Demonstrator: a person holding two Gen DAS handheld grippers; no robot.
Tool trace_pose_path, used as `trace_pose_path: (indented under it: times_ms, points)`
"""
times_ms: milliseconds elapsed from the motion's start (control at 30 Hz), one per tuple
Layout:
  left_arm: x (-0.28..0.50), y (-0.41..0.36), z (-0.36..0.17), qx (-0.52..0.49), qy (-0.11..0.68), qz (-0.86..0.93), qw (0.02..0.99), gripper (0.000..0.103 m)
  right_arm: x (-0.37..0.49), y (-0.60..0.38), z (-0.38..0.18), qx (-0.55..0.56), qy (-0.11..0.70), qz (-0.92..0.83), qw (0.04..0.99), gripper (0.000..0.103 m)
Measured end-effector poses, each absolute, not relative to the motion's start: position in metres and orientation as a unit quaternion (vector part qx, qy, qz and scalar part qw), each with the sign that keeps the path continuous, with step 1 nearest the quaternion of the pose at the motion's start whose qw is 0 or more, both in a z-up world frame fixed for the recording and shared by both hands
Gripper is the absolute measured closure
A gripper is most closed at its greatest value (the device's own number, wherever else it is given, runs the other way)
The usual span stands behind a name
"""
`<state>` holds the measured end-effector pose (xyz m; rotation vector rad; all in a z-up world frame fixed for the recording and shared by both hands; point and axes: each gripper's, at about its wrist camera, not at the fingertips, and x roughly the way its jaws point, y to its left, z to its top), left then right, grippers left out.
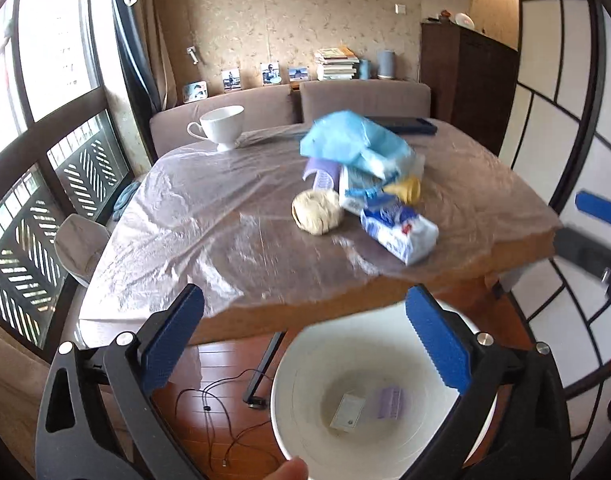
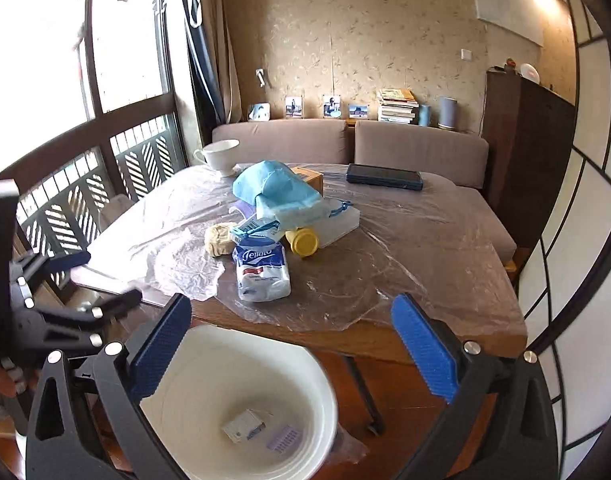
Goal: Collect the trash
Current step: 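Grasp the crumpled beige paper ball with the left tool while the right tool grasps the white Tempo tissue pack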
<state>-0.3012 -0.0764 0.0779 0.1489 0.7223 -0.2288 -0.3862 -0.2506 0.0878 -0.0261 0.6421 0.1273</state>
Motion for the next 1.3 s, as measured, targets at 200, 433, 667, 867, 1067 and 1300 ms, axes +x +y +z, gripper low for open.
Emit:
trace_pose_path:
  times_ms: [200,433,667,867,1067,1300]
  points:
    - [-0.275,-0.074,0.073,0.068,0.374,-0.100,0.920,0.001,-0.366,-0.238,0.074,-0.010,0.334,0.087,0.938,0.004]
    - [-0.242,-0.080,0.060,0.096,0.389,-0.129,0.907,0.002,-0.335,-0.222,0.051,0.026,0.366,0.128,0.921,0.007]
    - [-0.190,-0.076,0.044,0.107,0.401,-0.191,0.890,0.002,-0.300,-0.209,0.026,0.032,0.397,0.108,0.911,0.017]
    - [-0.165,-0.092,0.019,0.152,0.421,-0.236,0.863,0.010,-0.276,-0.197,0.007,0.018,0.416,0.089,0.905,0.022]
    - [-0.153,-0.101,0.010,0.153,0.431,-0.248,0.854,0.017,-0.265,-0.194,-0.001,0.014,0.424,0.092,0.901,0.030]
    - [-0.148,-0.109,0.012,0.139,0.434,-0.252,0.854,0.030,-0.255,-0.199,-0.001,0.005,0.426,0.116,0.897,0.040]
